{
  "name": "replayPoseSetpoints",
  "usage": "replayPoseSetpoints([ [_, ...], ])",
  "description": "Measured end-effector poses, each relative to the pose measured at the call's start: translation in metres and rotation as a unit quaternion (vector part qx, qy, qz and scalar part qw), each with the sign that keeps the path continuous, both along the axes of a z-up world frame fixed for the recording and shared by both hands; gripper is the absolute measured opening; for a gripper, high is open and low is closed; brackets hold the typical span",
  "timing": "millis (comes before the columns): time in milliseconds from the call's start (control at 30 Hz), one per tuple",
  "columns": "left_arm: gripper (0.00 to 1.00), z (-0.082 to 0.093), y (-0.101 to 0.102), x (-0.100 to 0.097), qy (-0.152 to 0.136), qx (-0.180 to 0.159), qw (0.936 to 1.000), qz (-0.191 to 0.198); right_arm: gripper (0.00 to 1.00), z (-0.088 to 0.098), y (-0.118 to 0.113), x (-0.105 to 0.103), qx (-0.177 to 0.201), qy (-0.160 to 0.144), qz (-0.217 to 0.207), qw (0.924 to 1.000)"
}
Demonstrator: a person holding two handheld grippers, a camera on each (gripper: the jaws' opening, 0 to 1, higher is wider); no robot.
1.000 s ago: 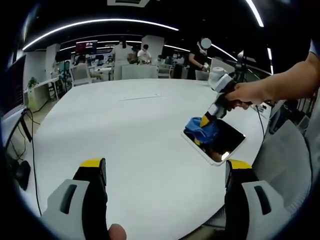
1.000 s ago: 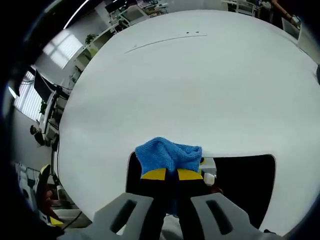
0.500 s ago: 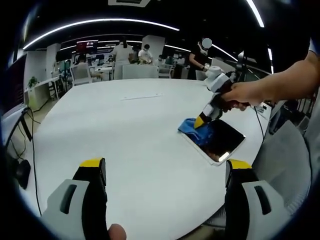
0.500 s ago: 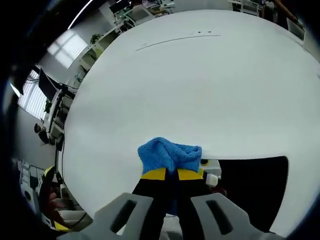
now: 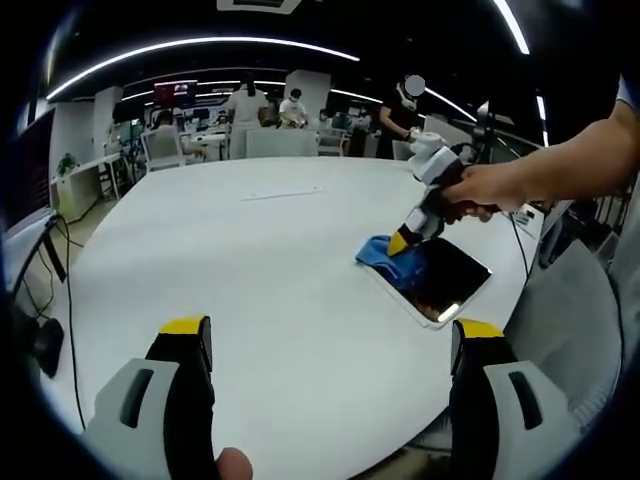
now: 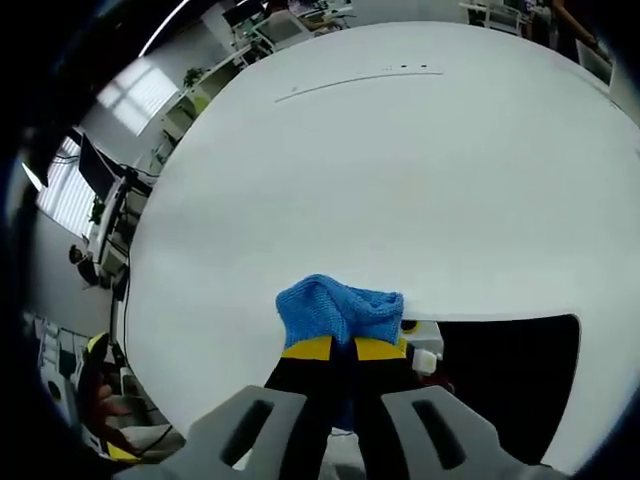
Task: Wipe the mirror surface with the cleaning cloth until all visible marks leave the cleaned area.
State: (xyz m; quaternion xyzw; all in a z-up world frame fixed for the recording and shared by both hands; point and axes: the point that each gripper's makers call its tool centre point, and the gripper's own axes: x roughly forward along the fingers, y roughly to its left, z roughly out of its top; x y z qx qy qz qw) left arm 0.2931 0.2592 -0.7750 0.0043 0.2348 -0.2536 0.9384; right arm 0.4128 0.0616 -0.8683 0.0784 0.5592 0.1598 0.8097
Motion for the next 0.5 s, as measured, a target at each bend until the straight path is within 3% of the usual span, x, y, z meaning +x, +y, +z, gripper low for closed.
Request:
replayPoseSetpoints([
  [500, 0.98, 0.003, -0.006, 0.002, -0.004, 0.003, 1.0, -0.006, 0.0, -0.001, -0.002, -0.015, -0.001, 0.004, 0.009, 1.0],
])
